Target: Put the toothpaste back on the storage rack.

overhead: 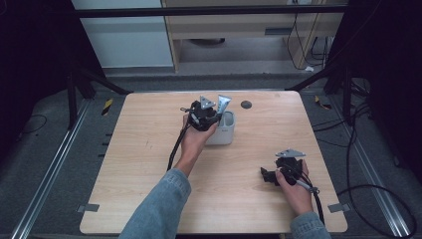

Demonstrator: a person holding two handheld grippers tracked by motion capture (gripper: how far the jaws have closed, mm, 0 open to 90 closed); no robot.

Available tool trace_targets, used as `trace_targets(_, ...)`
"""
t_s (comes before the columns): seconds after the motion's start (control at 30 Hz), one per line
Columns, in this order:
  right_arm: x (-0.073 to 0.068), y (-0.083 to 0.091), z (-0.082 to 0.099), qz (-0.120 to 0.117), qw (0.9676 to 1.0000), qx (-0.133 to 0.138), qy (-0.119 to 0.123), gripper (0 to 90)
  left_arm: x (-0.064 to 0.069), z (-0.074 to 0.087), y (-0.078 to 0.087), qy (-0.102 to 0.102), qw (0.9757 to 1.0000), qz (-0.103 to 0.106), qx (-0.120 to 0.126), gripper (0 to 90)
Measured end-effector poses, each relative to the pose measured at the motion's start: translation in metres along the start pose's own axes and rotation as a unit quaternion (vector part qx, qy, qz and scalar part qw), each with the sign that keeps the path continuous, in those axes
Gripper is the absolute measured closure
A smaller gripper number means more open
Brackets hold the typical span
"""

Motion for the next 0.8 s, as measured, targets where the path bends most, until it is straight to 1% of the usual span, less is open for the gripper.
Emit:
trace_targets(0.13, 0.000, 0.000, 0.000, 0.000, 1.0000, 0.000, -0.002, 0.4, 0.001, -0.001, 0.004, -0.017, 0.9998, -0.006, 0.005, 65.1)
trace_targets(0.17, 0.000, 0.000, 0.000, 0.000, 1.0000, 0.000, -0.002, 0.4, 0.001, -0.001, 0.004, -0.017, 0.9998, -0.006, 0.005, 63.7)
trace_targets(0.23, 0.000, 0.000, 0.000, -0.001, 1.0000, 0.000, -0.003, 0.4, 0.003, 0.000, 0.008, -0.030, 0.9994, -0.010, 0.011, 62.0)
trace_targets(0.33, 0.000, 0.000, 0.000, 0.000, 1.0000, 0.000, -0.002, 0.4, 0.003, -0.001, 0.010, -0.031, 0.9994, -0.011, 0.015, 58.5)
trace_targets(0.5, 0.000, 0.000, 0.000, 0.000, 1.0000, 0.000, -0.002, 0.4, 0.001, -0.002, 0.016, -0.032, 0.9992, -0.011, 0.020, 56.9)
trace_targets(0.53, 0.000, 0.000, 0.000, 0.000, 1.0000, 0.000, -0.002, 0.4, 0.001, -0.002, 0.018, -0.036, 0.9991, -0.011, 0.018, 56.2)
trace_targets(0.57, 0.000, 0.000, 0.000, 0.000, 1.0000, 0.000, -0.003, 0.4, 0.001, -0.002, 0.019, -0.036, 0.9991, -0.013, 0.021, 54.7)
trace_targets(0.7, 0.000, 0.000, 0.000, 0.000, 1.0000, 0.000, -0.002, 0.4, 0.002, -0.001, 0.023, -0.056, 0.9981, -0.019, 0.016, 47.4)
trace_targets(0.73, 0.000, 0.000, 0.000, 0.000, 1.0000, 0.000, -0.003, 0.4, 0.002, -0.001, 0.023, -0.056, 0.9981, -0.019, 0.016, 45.2)
trace_targets(0.77, 0.000, 0.000, 0.000, 0.000, 1.0000, 0.000, -0.003, 0.4, 0.001, 0.000, 0.025, -0.063, 0.9978, -0.020, 0.012, 45.2)
trace_targets(0.8, 0.000, 0.000, 0.000, 0.000, 1.0000, 0.000, -0.002, 0.4, 0.002, 0.000, 0.025, -0.065, 0.9977, -0.019, 0.010, 42.5)
Point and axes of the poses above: each handheld gripper's, and its own axes: y roughly backward along the jaws, z roughly out of its underside, x roughly to its right, the point moved 4 cm from there along -y, roughly forward along the jaws, and after that the axes turned 14 degrees about -z, right-handed, at the moved point
